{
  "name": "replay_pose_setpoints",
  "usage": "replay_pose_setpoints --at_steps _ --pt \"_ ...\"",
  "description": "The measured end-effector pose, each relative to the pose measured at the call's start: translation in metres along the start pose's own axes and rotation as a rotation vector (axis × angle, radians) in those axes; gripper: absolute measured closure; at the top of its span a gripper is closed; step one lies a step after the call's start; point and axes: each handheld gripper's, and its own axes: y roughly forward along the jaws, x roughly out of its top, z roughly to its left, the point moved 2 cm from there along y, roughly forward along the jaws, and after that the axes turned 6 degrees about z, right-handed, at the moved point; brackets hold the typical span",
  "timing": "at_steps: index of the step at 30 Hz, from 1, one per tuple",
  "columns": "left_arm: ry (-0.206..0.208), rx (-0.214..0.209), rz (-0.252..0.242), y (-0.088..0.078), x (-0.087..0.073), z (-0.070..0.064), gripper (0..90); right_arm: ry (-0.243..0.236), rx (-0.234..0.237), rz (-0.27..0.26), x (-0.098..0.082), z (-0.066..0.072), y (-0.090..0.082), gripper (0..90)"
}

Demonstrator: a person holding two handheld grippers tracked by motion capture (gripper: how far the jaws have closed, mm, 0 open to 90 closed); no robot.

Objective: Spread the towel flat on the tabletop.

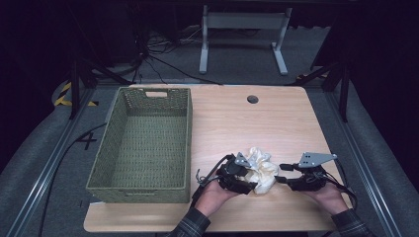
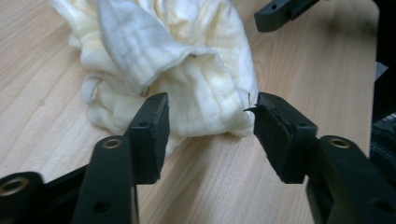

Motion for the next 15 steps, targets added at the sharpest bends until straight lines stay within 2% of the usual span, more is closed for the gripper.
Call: replay_pose_setpoints --at_steps 4,5,6,7,10,13,15 --pt "0.012 0.027 0.015 0.006 0.001 -0.002 46.2 0.011 0.005 0.005 0.001 -0.002 0.005 48.9" --pt "0.014 0.043 0.030 0.007 0.001 -0.002 48.8 0.017 0.013 0.008 0.001 -0.004 0.007 49.5" --pt "0.014 0.043 0.030 0.007 0.001 -0.002 55.3 0.017 0.013 0.008 0.001 -0.004 0.007 49.5" --pt "0.016 0.049 0.031 0.008 0.001 -0.002 55.3 0.021 0.013 0.018 0.001 -0.005 0.011 52.5" --pt "0.025 0.078 0.041 0.009 0.001 0.000 70.4 0.020 0.005 0.035 0.001 -0.006 0.016 63.5" --pt "0.008 0.077 0.029 0.006 0.001 0.003 79.5 0.018 -0.008 0.041 0.002 -0.008 0.016 75.2" --pt "-0.006 0.077 0.000 0.001 0.002 0.004 81.1 0.019 -0.008 0.032 0.001 -0.009 0.014 83.5"
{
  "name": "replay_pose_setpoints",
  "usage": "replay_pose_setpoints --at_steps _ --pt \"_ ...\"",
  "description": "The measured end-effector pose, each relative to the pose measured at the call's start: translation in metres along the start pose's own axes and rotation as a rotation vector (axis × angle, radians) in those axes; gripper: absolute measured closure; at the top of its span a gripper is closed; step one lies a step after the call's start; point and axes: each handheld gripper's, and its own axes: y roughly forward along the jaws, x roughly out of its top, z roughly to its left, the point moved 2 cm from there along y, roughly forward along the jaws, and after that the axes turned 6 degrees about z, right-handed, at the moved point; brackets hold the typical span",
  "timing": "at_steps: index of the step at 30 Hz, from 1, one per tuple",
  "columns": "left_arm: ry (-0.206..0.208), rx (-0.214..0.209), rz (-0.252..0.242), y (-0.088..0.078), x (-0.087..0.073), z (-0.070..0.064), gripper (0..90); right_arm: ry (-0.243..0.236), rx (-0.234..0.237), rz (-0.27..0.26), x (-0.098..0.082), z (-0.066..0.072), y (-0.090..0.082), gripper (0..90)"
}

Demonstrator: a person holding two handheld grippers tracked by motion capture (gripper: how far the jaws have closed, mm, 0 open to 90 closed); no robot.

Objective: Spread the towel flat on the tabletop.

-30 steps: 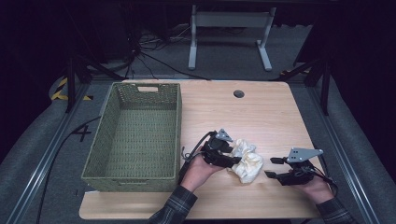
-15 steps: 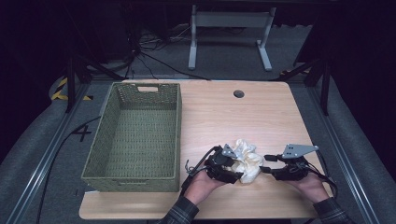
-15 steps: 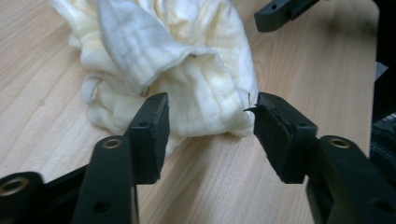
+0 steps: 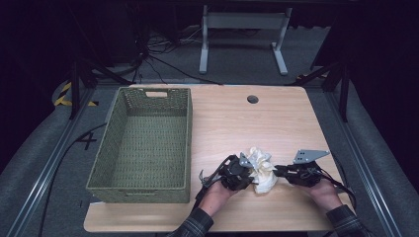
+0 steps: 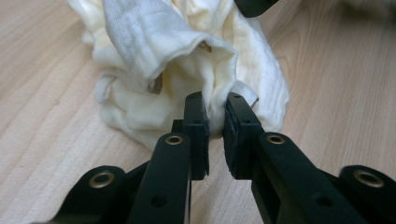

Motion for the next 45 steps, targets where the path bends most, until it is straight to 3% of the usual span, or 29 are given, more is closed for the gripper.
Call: replay_pose_setpoints --at_steps 6,13,19,22,24,26,28,31,34,38,45 --pt "-0.021 -0.007 -0.069 -0.021 0.006 0.004 81.9 0.011 0.001 -0.038 0.002 -0.004 -0.013 85.8" --pt "-0.081 0.037 -0.152 -0.047 0.010 0.019 81.9 0.010 -0.069 -0.025 -0.006 -0.020 -0.032 86.0" --pt "-0.166 0.088 -0.147 -0.046 0.006 0.035 82.0 0.039 -0.094 -0.012 -0.015 -0.035 -0.041 86.1" --pt "-0.210 0.148 -0.128 -0.039 0.003 0.047 82.1 0.058 -0.100 0.001 -0.020 -0.042 -0.040 86.2" --pt "-0.228 0.167 -0.117 -0.034 0.002 0.052 81.9 0.057 -0.107 0.012 -0.020 -0.044 -0.038 86.2" --pt "-0.251 0.191 -0.103 -0.029 0.000 0.056 78.3 0.056 -0.108 0.013 -0.020 -0.043 -0.036 85.0" --pt "-0.256 0.191 -0.097 -0.027 0.000 0.056 73.1 0.055 -0.108 0.013 -0.020 -0.042 -0.035 77.9" --pt "-0.246 0.177 -0.111 -0.033 0.002 0.051 67.1 0.068 -0.099 -0.011 -0.020 -0.042 -0.038 71.4" --pt "-0.215 0.139 -0.127 -0.037 0.004 0.042 66.8 0.077 -0.087 -0.040 -0.018 -0.039 -0.044 69.9" --pt "-0.168 0.091 -0.102 -0.033 0.005 0.029 66.8 0.065 -0.055 -0.057 -0.016 -0.030 -0.046 69.4" --pt "-0.100 0.044 -0.057 -0.016 0.005 0.008 66.2 0.030 -0.003 -0.032 -0.016 -0.012 -0.040 69.6"
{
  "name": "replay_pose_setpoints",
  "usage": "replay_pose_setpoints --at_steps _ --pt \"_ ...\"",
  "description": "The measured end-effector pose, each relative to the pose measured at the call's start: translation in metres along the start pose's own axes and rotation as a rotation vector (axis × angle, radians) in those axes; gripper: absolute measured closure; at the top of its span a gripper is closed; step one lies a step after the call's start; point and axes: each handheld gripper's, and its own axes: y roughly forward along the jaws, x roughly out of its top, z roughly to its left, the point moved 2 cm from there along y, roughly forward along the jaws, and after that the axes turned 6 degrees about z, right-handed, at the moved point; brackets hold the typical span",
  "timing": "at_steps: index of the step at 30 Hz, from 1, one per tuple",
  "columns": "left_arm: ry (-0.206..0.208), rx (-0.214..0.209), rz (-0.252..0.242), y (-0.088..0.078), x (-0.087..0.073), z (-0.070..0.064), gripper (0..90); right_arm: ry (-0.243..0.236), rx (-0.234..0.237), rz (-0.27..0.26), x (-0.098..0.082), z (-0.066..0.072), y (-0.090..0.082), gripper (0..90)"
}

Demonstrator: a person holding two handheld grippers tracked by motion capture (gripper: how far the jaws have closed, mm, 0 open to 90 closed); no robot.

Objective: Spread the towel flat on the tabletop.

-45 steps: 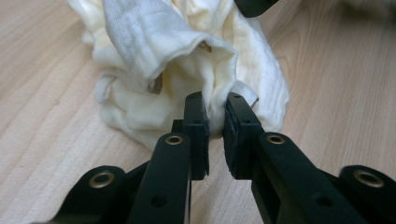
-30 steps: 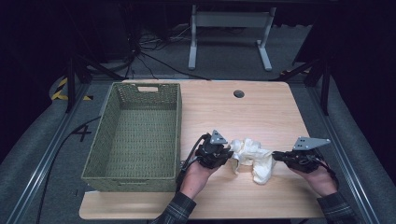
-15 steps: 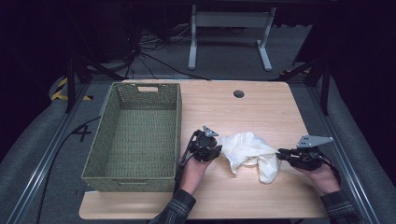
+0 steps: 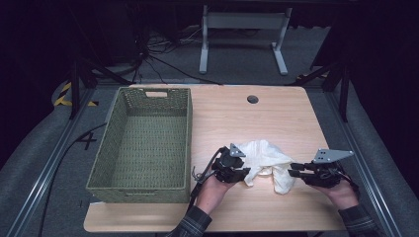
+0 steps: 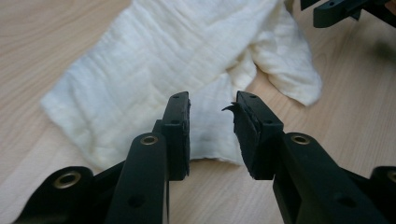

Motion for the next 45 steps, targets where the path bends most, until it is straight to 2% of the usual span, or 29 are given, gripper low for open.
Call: replay_pose_setpoints --at_steps 4,10,13,15,18,22,24,26,28,29,31,33,37,41,45 --pt "0.029 -0.022 0.039 0.011 -0.004 -0.011 66.2 -0.019 0.037 0.013 -0.001 0.010 0.005 69.5" --pt "0.068 -0.055 0.074 0.023 -0.005 -0.024 66.8 -0.060 0.063 0.041 -0.001 0.025 0.013 69.8" --pt "0.103 -0.029 0.096 0.030 -0.007 -0.029 66.7 -0.077 0.079 0.055 -0.002 0.031 0.017 69.9" --pt "0.111 -0.017 0.115 0.035 -0.008 -0.030 65.9 -0.083 0.085 0.063 -0.002 0.033 0.020 69.9" --pt "0.107 -0.013 0.134 0.042 -0.010 -0.028 65.9 -0.096 0.093 0.093 -0.004 0.036 0.027 69.6" --pt "0.104 -0.021 0.130 0.042 -0.010 -0.025 66.1 -0.128 0.092 0.133 -0.006 0.040 0.035 69.5" --pt "0.104 -0.003 0.125 0.042 -0.011 -0.025 69.7 -0.151 0.078 0.169 -0.008 0.041 0.040 71.3" --pt "0.118 0.027 0.130 0.042 -0.011 -0.023 78.1 -0.171 0.050 0.170 -0.008 0.043 0.040 79.4" --pt "0.106 0.024 0.128 0.042 -0.010 -0.021 85.0 -0.170 0.036 0.177 -0.008 0.041 0.040 85.6" --pt "0.107 0.019 0.139 0.041 -0.010 -0.020 86.3 -0.169 0.038 0.179 -0.008 0.041 0.040 86.1" --pt "0.120 0.040 0.147 0.038 -0.009 -0.019 87.3 -0.168 0.029 0.179 -0.007 0.039 0.037 86.4" --pt "0.095 0.038 0.116 0.031 -0.007 -0.016 87.5 -0.162 0.025 0.156 -0.006 0.036 0.032 86.5" --pt "0.072 0.047 0.045 0.010 -0.002 -0.010 87.7 -0.142 -0.005 0.121 -0.005 0.027 0.021 86.5" --pt "0.040 0.065 -0.002 -0.011 0.000 0.000 87.9 -0.108 -0.038 0.094 -0.006 0.015 0.009 86.5" --pt "-0.011 0.092 -0.025 -0.019 -0.002 0.009 88.0 -0.071 -0.059 0.080 -0.009 0.001 -0.002 86.6"
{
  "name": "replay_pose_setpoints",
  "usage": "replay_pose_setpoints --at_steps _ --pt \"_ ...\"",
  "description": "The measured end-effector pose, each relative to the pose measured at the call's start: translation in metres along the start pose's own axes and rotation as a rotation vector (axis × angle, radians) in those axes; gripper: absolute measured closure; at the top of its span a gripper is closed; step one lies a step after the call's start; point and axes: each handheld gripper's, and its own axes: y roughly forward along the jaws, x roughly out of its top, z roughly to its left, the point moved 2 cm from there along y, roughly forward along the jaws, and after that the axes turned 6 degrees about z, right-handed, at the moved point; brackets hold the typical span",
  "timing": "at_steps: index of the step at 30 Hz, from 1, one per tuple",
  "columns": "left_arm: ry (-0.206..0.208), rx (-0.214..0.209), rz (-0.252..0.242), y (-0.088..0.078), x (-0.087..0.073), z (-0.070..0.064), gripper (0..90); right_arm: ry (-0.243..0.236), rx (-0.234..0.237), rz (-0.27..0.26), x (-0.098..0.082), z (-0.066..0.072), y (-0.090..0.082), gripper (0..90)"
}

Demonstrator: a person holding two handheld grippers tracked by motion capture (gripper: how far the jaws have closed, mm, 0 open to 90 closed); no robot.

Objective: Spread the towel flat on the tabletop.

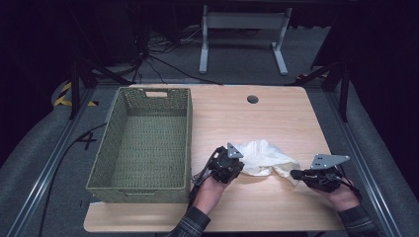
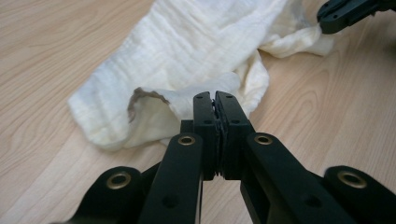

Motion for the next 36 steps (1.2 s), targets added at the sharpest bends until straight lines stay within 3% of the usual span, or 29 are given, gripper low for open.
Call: replay_pose_setpoints --at_steps 7,11,16,17,18,20,21,25,29,32,36 --pt "-0.026 0.063 0.023 -0.002 -0.003 0.006 88.0 0.044 -0.035 0.012 -0.012 -0.017 -0.010 86.7" --pt "-0.037 0.090 0.037 -0.003 -0.004 0.009 88.0 0.093 -0.068 0.019 -0.023 -0.032 -0.017 86.8" --pt "-0.044 0.074 0.061 0.002 -0.006 0.010 87.9 0.120 -0.074 0.032 -0.028 -0.043 -0.016 86.9" --pt "-0.042 0.074 0.066 0.004 -0.007 0.010 87.9 0.113 -0.045 0.035 -0.027 -0.042 -0.013 86.7" --pt "-0.042 0.074 0.066 0.004 -0.007 0.010 87.9 0.113 -0.045 0.035 -0.027 -0.042 -0.013 86.7" --pt "-0.050 0.070 0.065 0.005 -0.007 0.010 87.9 0.103 0.051 -0.020 -0.024 -0.035 -0.014 86.7" --pt "-0.052 0.066 0.061 0.004 -0.007 0.011 87.9 0.095 0.078 -0.038 -0.021 -0.031 -0.015 86.7" --pt "-0.055 0.040 0.052 -0.001 -0.008 0.006 87.9 0.040 0.143 -0.044 -0.015 -0.012 -0.014 86.7" --pt "-0.057 0.012 0.046 -0.009 -0.012 -0.003 87.9 -0.004 0.169 0.004 -0.019 -0.001 -0.009 86.6" --pt "-0.049 -0.006 0.062 -0.012 -0.019 -0.012 87.9 -0.005 0.179 0.024 -0.026 0.001 -0.010 86.6" --pt "-0.054 -0.014 0.075 -0.016 -0.028 -0.018 87.9 0.011 0.178 0.008 -0.032 0.000 -0.018 86.6"
